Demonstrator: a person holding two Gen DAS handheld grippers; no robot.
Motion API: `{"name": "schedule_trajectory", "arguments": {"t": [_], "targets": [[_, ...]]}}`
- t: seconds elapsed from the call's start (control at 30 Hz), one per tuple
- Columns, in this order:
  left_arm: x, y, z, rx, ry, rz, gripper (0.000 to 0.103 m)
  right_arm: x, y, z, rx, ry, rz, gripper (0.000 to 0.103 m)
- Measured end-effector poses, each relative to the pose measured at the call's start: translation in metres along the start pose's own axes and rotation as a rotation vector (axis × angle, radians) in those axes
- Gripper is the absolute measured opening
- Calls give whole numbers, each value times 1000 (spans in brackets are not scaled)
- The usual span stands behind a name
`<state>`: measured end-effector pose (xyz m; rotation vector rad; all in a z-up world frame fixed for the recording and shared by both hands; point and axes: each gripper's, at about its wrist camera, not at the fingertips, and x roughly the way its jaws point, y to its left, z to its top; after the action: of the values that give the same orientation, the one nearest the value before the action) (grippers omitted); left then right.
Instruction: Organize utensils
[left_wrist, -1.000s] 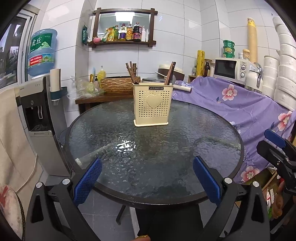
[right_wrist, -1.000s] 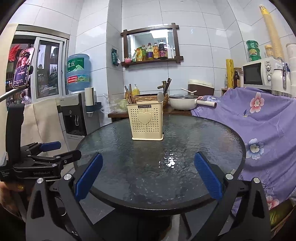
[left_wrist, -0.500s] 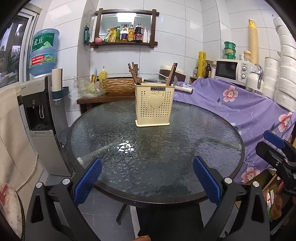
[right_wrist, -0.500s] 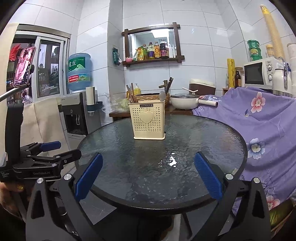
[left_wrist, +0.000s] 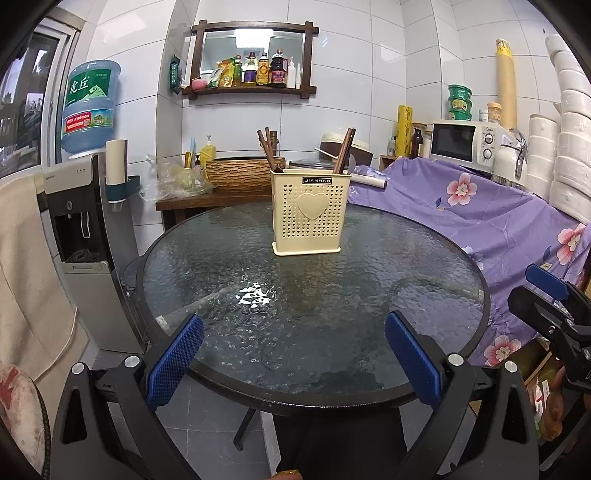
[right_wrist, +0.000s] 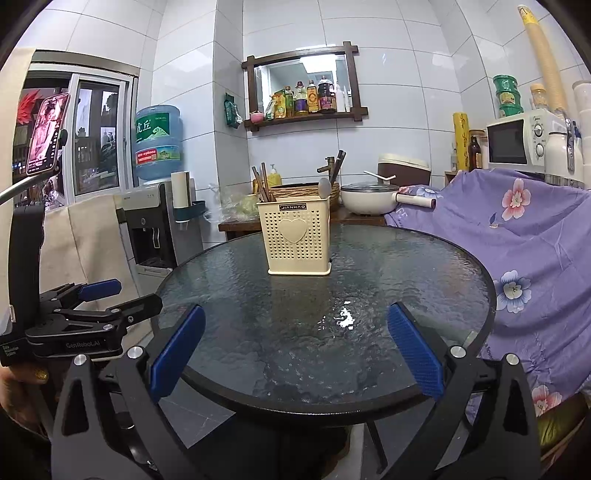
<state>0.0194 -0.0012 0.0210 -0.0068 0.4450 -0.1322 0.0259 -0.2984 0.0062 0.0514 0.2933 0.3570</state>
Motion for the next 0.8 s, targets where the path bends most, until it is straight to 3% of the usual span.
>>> {"name": "schedule_trajectory", "arguments": {"t": [0.8], "targets": [[-3,-2,0,13,-8,7,97,1,0,-1,-1,9,6,97]]}}
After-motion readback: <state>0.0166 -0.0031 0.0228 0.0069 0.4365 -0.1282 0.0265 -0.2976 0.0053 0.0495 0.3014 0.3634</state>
